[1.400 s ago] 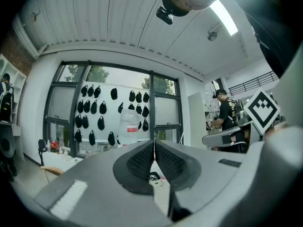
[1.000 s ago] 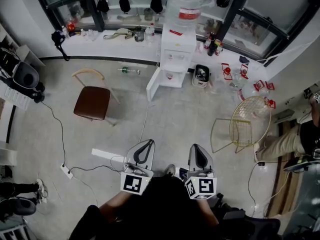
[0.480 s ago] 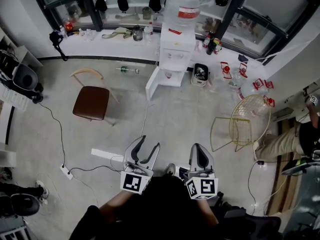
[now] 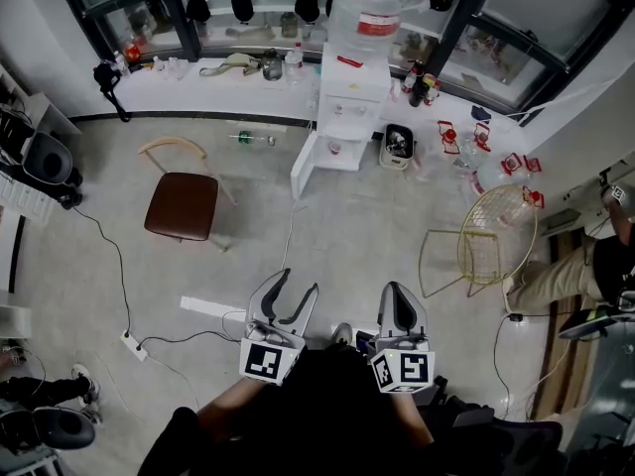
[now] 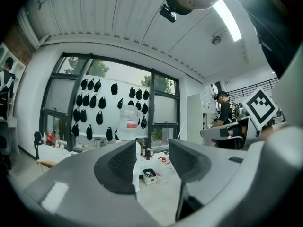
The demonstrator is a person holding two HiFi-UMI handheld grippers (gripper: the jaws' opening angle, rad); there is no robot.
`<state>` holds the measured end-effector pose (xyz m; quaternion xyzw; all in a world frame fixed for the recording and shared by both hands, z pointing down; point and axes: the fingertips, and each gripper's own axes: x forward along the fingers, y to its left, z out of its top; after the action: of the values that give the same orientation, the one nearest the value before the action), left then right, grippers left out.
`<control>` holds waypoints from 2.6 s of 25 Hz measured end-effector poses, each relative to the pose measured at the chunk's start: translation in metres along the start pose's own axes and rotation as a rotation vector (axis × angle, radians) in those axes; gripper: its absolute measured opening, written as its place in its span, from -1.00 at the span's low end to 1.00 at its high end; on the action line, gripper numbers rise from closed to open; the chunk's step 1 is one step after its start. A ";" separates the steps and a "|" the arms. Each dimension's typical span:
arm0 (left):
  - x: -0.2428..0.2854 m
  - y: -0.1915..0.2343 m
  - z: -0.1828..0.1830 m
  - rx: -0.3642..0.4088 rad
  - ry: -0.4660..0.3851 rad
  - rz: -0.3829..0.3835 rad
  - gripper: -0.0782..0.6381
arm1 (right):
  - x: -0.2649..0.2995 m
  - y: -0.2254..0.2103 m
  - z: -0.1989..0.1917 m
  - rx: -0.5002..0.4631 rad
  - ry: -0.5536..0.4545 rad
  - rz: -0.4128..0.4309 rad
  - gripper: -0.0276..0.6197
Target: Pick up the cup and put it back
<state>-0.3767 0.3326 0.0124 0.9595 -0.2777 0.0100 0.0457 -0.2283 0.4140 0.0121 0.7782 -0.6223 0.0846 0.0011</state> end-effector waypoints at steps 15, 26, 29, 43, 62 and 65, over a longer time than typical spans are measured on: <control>0.016 0.032 -0.028 -0.015 0.049 -0.071 -0.22 | 0.041 0.020 -0.011 -0.006 0.013 -0.042 -0.93; 0.151 0.015 -0.037 -0.015 0.066 -0.030 -0.22 | 0.143 -0.084 0.003 -0.053 0.014 0.030 -0.93; 0.200 0.009 -0.034 -0.021 0.065 0.013 -0.22 | 0.176 -0.124 0.010 -0.057 0.028 0.065 -0.93; 0.331 -0.001 -0.045 -0.008 0.123 0.214 -0.22 | 0.298 -0.233 0.026 -0.060 0.060 0.258 -0.93; 0.470 0.090 -0.089 -0.025 0.124 0.229 -0.22 | 0.459 -0.264 0.010 -0.126 0.094 0.290 -0.93; 0.489 0.102 -0.109 -0.013 0.148 0.241 -0.22 | 0.493 -0.280 -0.004 -0.134 0.102 0.285 -0.93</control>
<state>-0.0171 -0.0031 0.1512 0.9156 -0.3869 0.0842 0.0706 0.1463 -0.0002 0.1108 0.6751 -0.7297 0.0814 0.0725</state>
